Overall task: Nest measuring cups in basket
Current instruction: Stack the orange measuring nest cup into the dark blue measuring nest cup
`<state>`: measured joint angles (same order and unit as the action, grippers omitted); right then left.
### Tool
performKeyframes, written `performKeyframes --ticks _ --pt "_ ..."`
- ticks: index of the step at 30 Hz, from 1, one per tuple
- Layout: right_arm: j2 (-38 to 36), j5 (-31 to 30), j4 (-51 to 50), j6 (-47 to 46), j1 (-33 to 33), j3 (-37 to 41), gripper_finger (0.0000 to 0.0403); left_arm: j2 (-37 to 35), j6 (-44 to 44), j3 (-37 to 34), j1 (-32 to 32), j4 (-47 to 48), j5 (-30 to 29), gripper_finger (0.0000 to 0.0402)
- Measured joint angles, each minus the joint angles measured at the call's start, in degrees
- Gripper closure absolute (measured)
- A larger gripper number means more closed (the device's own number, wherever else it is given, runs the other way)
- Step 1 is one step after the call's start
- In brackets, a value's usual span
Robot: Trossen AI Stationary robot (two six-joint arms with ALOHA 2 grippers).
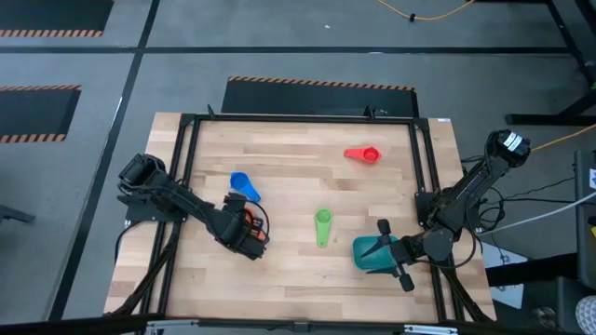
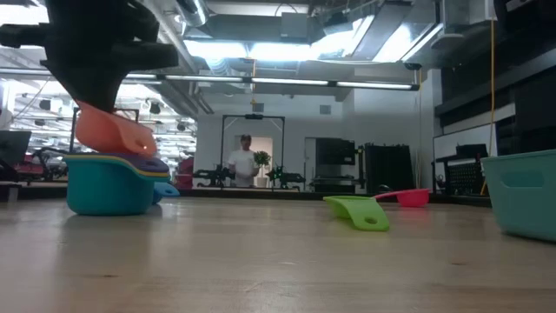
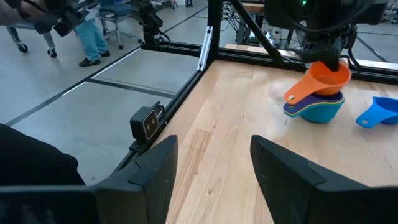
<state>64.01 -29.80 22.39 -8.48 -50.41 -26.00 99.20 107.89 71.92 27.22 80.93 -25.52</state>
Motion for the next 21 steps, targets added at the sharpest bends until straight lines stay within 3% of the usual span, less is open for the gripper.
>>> performKeyframes --ticks 10,21 --pt "0.0 0.0 0.0 0.2 0.0 0.0 0.0195 0.0 0.0 -0.3 0.0 -2.0 -0.1 0.0389" --pt "0.0 0.0 0.0 0.2 0.0 0.0 0.0195 0.0 -0.1 -0.3 -0.1 -1.9 -0.5 0.034"
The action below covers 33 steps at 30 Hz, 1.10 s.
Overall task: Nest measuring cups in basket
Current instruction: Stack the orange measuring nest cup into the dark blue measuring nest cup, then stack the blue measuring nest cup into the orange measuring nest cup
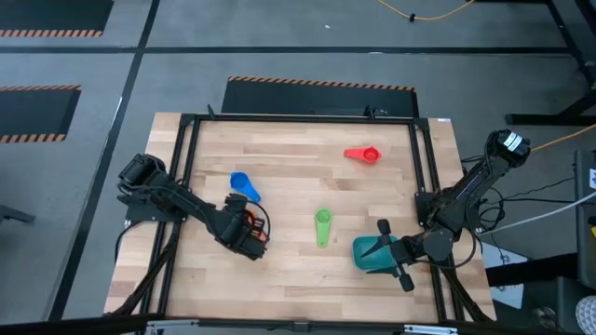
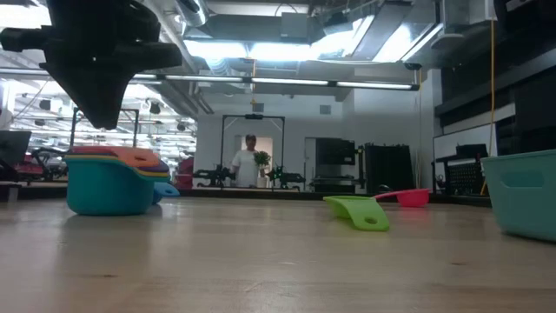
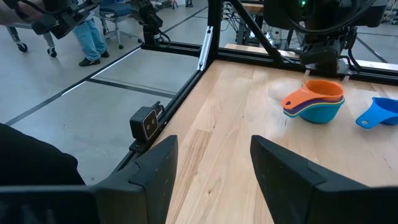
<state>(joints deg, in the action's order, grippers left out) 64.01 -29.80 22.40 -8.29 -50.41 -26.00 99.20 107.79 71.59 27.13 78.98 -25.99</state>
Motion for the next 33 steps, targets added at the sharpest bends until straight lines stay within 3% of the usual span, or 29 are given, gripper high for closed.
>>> performKeyframes --ticks 11,16,24,33 --pt "0.0 0.0 0.0 0.0 0.0 0.0 0.0195 0.0 -0.4 0.0 -0.8 0.0 0.1 0.0278" --pt "0.0 0.0 0.0 0.0 0.0 0.0 0.0195 0.0 -1.6 0.0 -1.6 0.0 -0.7 0.0272" --pt "0.0 0.0 -0.3 0.0 0.0 0.0 0.0195 0.0 -17.8 1.3 -5.1 0.1 -2.0 0.0273" --pt "0.0 0.0 -0.7 1.5 0.0 0.0 0.0195 0.0 -31.7 4.6 -15.2 3.6 0.7 0.0273"
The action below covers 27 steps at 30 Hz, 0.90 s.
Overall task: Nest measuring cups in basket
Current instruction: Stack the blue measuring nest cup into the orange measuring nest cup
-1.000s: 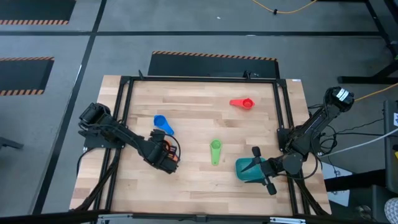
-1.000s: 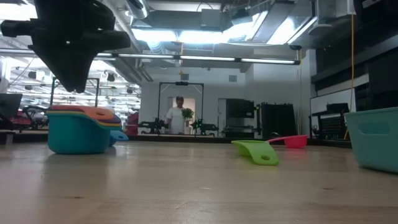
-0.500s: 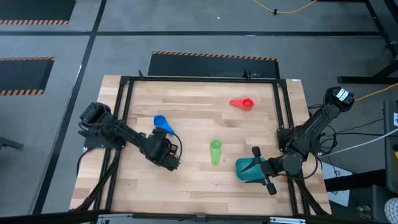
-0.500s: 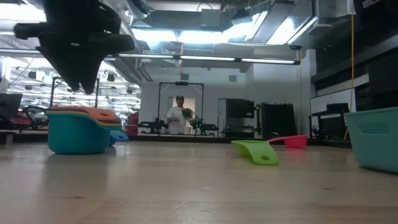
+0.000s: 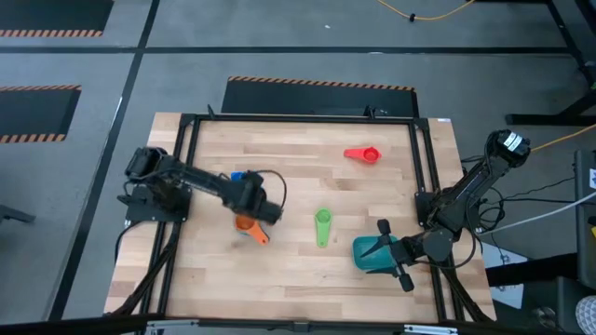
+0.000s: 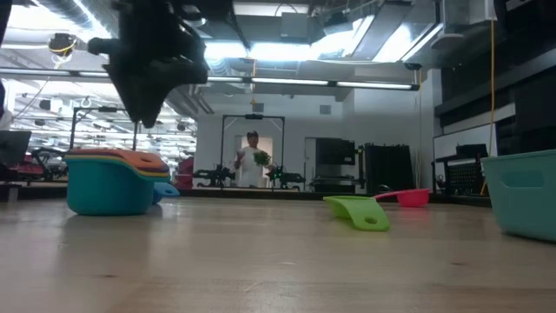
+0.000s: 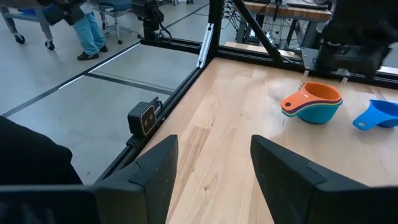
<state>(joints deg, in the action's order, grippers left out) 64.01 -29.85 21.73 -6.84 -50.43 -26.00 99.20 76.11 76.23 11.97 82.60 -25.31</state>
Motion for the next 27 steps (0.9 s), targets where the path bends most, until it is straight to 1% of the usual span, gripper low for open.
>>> performKeyframes --ticks 3,11,14,18,25,27 --pt "0.0 0.0 0.0 -0.1 0.0 0.0 0.0195 0.0 -5.1 0.4 -3.9 1.1 0.9 0.0273" --pt "0.0 0.0 0.0 -0.1 0.0 0.0 0.0195 0.0 -16.5 0.4 -13.3 2.1 1.0 0.0273" --pt "0.0 0.0 0.0 -0.1 0.0 0.0 0.0195 0.0 -17.7 0.4 -16.6 2.1 2.7 0.0273" --pt "0.0 0.0 -0.1 -0.2 0.0 0.0 0.0195 0.0 -18.2 0.4 -21.0 2.1 7.3 0.0273" --pt "0.0 0.0 -0.2 -0.2 0.0 0.0 0.0195 0.0 -18.3 0.4 -25.4 0.5 8.3 0.0273" --pt "0.0 0.0 -0.2 -0.2 0.0 0.0 0.0195 0.0 -19.7 0.4 -26.0 -0.8 8.5 0.0273"
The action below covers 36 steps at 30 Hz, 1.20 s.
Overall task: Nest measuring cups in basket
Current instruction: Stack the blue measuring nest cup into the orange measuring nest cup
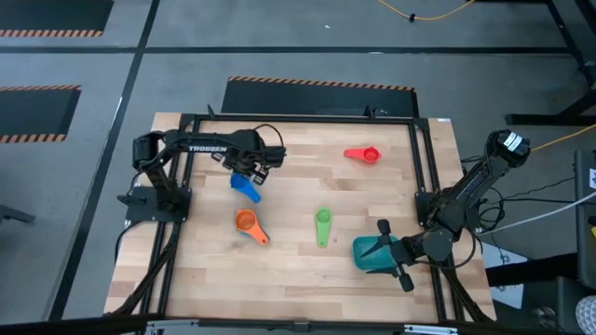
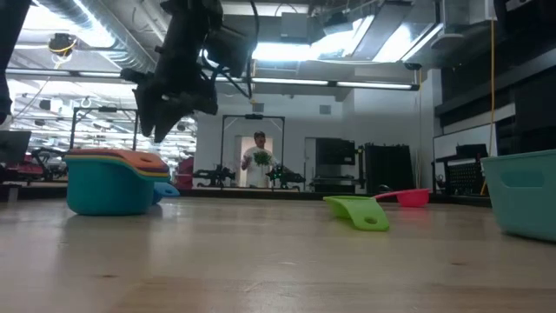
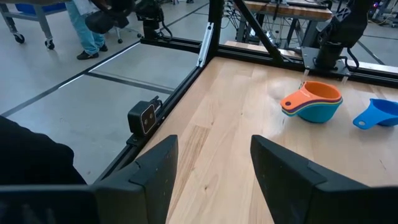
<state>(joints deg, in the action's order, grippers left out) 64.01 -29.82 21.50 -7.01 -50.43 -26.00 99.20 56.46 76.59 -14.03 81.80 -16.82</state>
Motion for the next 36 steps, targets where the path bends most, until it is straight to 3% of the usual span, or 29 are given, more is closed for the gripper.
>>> performKeyframes --ticks 5,11,18,22,36 --pt "0.0 0.0 -0.1 0.0 0.0 0.0 0.0195 0.0 -5.5 -2.1 -2.4 -3.5 1.1 0.0273" --pt "0.0 0.0 -0.2 0.0 0.0 0.0 0.0195 0.0 -5.2 -6.4 -4.0 -3.5 6.3 0.0273" --pt "0.0 0.0 -0.2 0.0 0.0 0.0 0.0195 0.0 -4.5 -10.5 -3.8 -6.8 8.0 0.0273" --pt "0.0 0.0 -0.2 0.0 0.0 0.0 0.0195 0.0 -4.5 -12.9 -4.1 -11.5 7.9 0.0273" --pt "0.0 0.0 -0.2 0.0 0.0 0.0 0.0195 0.0 -3.7 -13.4 -5.1 -14.1 4.8 0.0273"
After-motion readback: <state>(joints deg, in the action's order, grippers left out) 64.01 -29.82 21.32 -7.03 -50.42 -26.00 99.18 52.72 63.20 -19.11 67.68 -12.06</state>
